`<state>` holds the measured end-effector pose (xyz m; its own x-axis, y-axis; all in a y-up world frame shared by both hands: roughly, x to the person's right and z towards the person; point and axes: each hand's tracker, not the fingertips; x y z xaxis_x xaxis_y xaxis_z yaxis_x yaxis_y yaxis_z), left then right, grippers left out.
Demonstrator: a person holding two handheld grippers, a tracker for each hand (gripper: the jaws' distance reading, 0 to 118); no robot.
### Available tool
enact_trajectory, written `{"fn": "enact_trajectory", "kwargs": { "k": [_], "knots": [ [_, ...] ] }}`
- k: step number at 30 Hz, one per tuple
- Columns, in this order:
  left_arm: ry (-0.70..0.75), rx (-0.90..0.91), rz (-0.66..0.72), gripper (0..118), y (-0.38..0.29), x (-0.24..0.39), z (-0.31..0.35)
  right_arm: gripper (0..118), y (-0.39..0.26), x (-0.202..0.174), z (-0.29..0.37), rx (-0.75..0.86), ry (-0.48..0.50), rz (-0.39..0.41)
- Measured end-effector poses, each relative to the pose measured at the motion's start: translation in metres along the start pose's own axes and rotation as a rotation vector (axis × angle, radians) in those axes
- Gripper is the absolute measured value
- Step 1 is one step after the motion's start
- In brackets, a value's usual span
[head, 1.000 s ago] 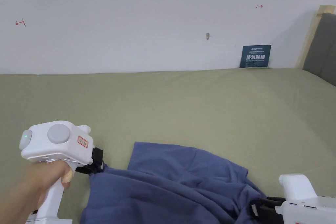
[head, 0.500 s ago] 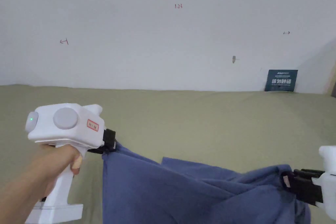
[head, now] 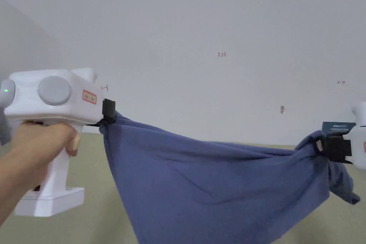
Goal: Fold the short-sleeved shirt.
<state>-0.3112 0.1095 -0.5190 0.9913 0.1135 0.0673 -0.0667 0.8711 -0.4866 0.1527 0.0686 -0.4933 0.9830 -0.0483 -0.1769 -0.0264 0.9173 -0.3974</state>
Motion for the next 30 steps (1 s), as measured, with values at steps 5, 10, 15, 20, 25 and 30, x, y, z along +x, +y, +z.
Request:
{"fn": "enact_trajectory", "kwargs": {
  "k": [5, 10, 15, 20, 25, 30],
  "knots": [
    [0.004, 0.047, 0.033, 5, 0.027, -0.004, 0.003, 5, 0.035, -0.002, -0.017, 0.073, -0.024, -0.017],
    [-0.01, 0.072, 0.087, 5, 0.036, -0.009, -0.006, 5, 0.039, 0.002, -0.03, 0.14, -0.038, -0.089],
    [-0.014, 0.049, 0.121, 5, 0.016, -0.008, -0.027, 5, 0.012, 0.007, -0.048, 0.115, -0.054, -0.152],
    [-0.028, -0.005, 0.134, 5, -0.032, -0.007, -0.037, 5, -0.03, 0.009, -0.052, 0.034, -0.1, -0.133],
    [-0.085, -0.118, 0.202, 5, -0.1, -0.022, -0.038, 5, -0.09, 0.017, -0.037, -0.044, -0.101, -0.141],
    [-0.137, -0.191, 0.335, 5, -0.178, -0.04, -0.018, 5, -0.167, 0.021, 0.001, -0.142, -0.075, -0.186]
  ]
}}
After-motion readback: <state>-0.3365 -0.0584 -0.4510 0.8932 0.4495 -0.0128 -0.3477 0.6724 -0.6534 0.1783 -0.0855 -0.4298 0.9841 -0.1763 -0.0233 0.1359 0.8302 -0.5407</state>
